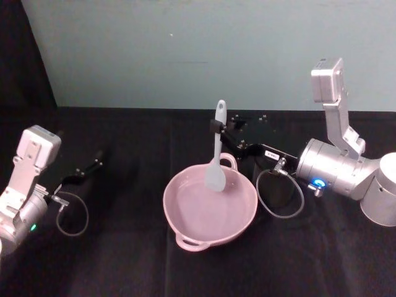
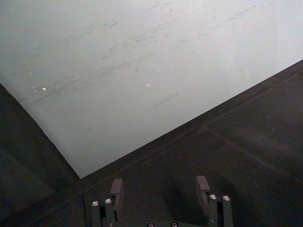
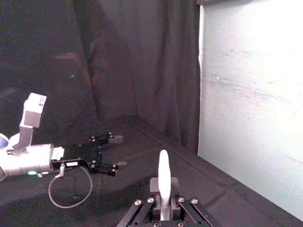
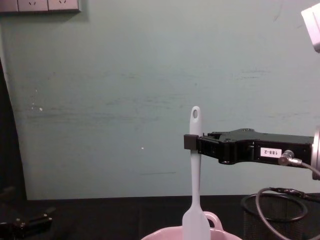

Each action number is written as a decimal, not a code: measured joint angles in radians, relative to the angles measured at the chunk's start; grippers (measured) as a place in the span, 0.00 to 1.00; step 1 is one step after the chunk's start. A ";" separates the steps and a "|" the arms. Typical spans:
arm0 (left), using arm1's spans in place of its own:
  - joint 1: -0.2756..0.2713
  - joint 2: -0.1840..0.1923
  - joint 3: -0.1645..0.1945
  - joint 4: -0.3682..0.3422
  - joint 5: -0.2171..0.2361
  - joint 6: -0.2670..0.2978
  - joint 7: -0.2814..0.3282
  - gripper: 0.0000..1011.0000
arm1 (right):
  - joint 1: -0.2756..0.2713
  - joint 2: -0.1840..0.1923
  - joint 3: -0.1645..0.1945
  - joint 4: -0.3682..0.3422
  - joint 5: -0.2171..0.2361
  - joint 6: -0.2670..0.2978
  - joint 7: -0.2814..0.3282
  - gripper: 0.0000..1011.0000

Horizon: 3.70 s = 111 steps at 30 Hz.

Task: Use the one hand to pick up the spoon and stir the clear water in the bowl.

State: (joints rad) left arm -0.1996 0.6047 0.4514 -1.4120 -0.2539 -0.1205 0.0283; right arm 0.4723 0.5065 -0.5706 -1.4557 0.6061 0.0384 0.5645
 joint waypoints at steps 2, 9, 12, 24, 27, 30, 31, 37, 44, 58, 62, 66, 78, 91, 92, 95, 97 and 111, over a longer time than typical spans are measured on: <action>0.000 0.000 0.000 0.000 0.000 0.000 0.000 0.99 | -0.001 -0.001 0.001 0.003 0.003 0.000 0.003 0.11; 0.000 0.000 0.000 0.000 0.000 0.000 0.000 0.99 | -0.033 -0.005 0.045 0.041 0.080 -0.012 0.074 0.11; 0.000 0.000 0.000 0.000 0.000 0.000 0.000 0.99 | -0.047 -0.005 0.052 0.048 0.096 -0.020 0.091 0.11; 0.000 0.000 0.000 0.000 0.000 0.000 0.000 0.99 | -0.068 0.010 0.017 0.005 0.001 -0.056 0.082 0.11; 0.000 0.000 0.000 0.000 0.000 0.000 0.000 0.99 | -0.068 0.007 -0.003 -0.009 -0.061 -0.063 0.063 0.11; 0.000 0.000 0.000 0.000 0.000 0.000 0.000 0.99 | -0.064 -0.001 -0.018 -0.014 -0.105 -0.070 0.054 0.11; 0.000 0.000 0.000 0.000 0.000 0.000 0.000 0.99 | -0.063 -0.004 -0.021 -0.014 -0.116 -0.072 0.052 0.11; 0.000 0.000 0.000 0.000 0.000 0.000 0.000 0.99 | -0.052 -0.036 -0.035 -0.003 -0.167 -0.093 0.050 0.11; 0.000 0.000 0.000 0.000 0.000 0.000 0.000 0.99 | -0.023 -0.093 -0.035 0.049 -0.199 -0.129 0.051 0.11; 0.000 0.000 0.000 0.000 0.000 0.000 0.000 0.99 | 0.032 -0.164 -0.003 0.166 -0.287 -0.178 -0.005 0.11; 0.000 0.000 0.000 0.000 0.000 0.000 0.000 0.99 | 0.019 -0.151 0.019 0.154 -0.305 -0.175 -0.025 0.11; 0.000 0.000 0.000 0.000 0.000 0.000 0.000 0.99 | -0.003 -0.132 0.039 0.128 -0.308 -0.165 -0.031 0.11; 0.000 0.000 0.000 0.000 0.000 0.000 0.000 0.99 | -0.113 -0.087 0.077 -0.005 -0.291 -0.150 -0.017 0.11; 0.000 0.000 0.000 0.000 0.000 0.000 0.000 0.99 | -0.100 -0.151 0.036 0.026 -0.262 -0.175 0.029 0.11; 0.000 0.000 0.000 0.000 0.000 0.000 0.000 0.99 | -0.087 -0.165 0.032 0.050 -0.257 -0.182 0.035 0.11; 0.000 0.000 0.000 0.000 0.000 0.000 0.000 0.99 | -0.059 -0.189 0.031 0.100 -0.248 -0.196 0.043 0.11; 0.000 0.000 0.000 0.000 0.000 0.000 0.000 0.99 | -0.044 -0.200 0.031 0.124 -0.245 -0.203 0.043 0.11; 0.000 0.000 0.000 0.000 0.000 0.000 0.000 0.99 | -0.017 -0.191 0.078 0.175 -0.270 -0.221 -0.006 0.11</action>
State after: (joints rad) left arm -0.1995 0.6047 0.4514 -1.4120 -0.2539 -0.1205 0.0283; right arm 0.4551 0.3159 -0.4929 -1.2810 0.3366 -0.1825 0.5588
